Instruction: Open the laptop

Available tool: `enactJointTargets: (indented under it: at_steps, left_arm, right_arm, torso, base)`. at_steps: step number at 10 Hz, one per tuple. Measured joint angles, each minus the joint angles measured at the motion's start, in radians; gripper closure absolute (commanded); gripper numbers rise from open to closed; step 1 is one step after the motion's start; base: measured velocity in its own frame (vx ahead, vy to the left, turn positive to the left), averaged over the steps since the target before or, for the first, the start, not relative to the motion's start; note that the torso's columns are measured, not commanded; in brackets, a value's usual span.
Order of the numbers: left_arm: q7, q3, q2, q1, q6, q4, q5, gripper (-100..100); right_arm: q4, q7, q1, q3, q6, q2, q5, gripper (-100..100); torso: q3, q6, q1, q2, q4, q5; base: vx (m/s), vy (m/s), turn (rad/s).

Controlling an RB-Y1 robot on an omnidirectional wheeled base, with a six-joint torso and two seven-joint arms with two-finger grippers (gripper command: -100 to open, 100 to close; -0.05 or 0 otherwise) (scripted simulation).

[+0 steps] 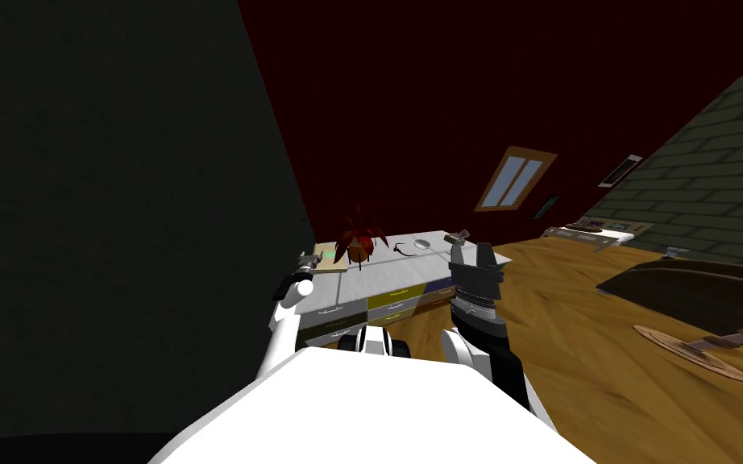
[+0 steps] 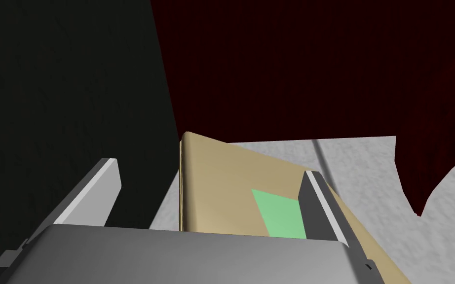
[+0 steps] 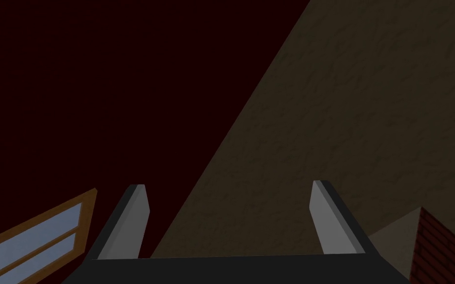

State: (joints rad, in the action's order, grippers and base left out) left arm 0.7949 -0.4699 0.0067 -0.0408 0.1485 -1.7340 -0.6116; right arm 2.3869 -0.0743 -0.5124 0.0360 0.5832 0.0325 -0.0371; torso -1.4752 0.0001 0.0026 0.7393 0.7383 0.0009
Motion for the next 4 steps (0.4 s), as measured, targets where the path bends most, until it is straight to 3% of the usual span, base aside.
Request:
enactJointTargets:
  at_steps: [4]
  left_arm:
    - [0.000, 0.000, 0.000, 0.000, 0.000, 0.000, 0.000, 0]
  right_arm:
    - [0.000, 0.000, 0.000, 0.000, 0.000, 0.000, 0.000, 0]
  torso:
    - [-0.001, 0.000, -0.003, -0.002, 0.000, -0.001]
  base:
    - [0.000, 0.000, 0.000]
